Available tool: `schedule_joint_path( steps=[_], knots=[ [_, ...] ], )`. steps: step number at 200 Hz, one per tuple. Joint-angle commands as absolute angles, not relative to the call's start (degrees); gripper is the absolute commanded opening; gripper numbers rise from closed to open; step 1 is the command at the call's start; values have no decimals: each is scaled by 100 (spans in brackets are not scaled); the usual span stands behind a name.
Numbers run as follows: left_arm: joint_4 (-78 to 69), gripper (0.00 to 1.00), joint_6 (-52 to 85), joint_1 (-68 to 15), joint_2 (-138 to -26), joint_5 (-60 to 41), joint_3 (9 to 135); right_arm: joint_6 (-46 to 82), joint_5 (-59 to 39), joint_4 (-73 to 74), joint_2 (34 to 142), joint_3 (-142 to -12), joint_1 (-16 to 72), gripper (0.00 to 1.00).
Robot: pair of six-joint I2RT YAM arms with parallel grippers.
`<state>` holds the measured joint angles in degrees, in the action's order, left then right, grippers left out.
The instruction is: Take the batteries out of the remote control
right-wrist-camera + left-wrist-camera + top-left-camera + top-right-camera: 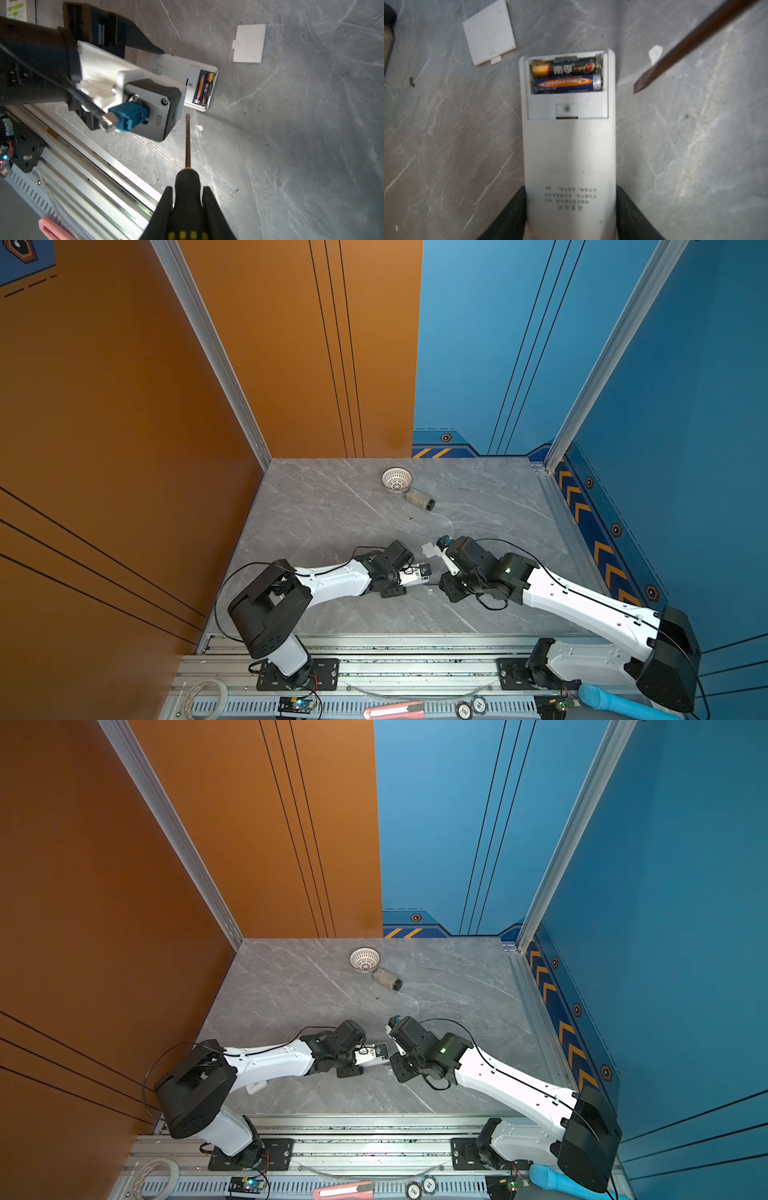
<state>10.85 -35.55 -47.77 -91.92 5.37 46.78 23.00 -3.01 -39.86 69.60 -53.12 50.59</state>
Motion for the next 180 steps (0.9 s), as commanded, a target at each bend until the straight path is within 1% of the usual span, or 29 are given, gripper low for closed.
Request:
schedule_joint_path(
  steps=[1, 40, 127, 180],
  knots=[
    [1406, 0, -3613, -4813, -9359, 737, 4454, 2105, -175, -4340, 6952, -5555, 5014, 0],
    [1399, 0, -3643, -4809, -9349, 720, 4441, 2094, -16, -4272, 6931, -5686, 4956, 0],
    [1379, 0, -3652, -4809, -9316, 711, 4419, 1963, -158, -4040, 7468, -5812, 4896, 0],
    [1372, 0, -3649, -4815, -9310, 734, 4403, 1996, -202, -3980, 7329, -5921, 4799, 0]
  ],
)
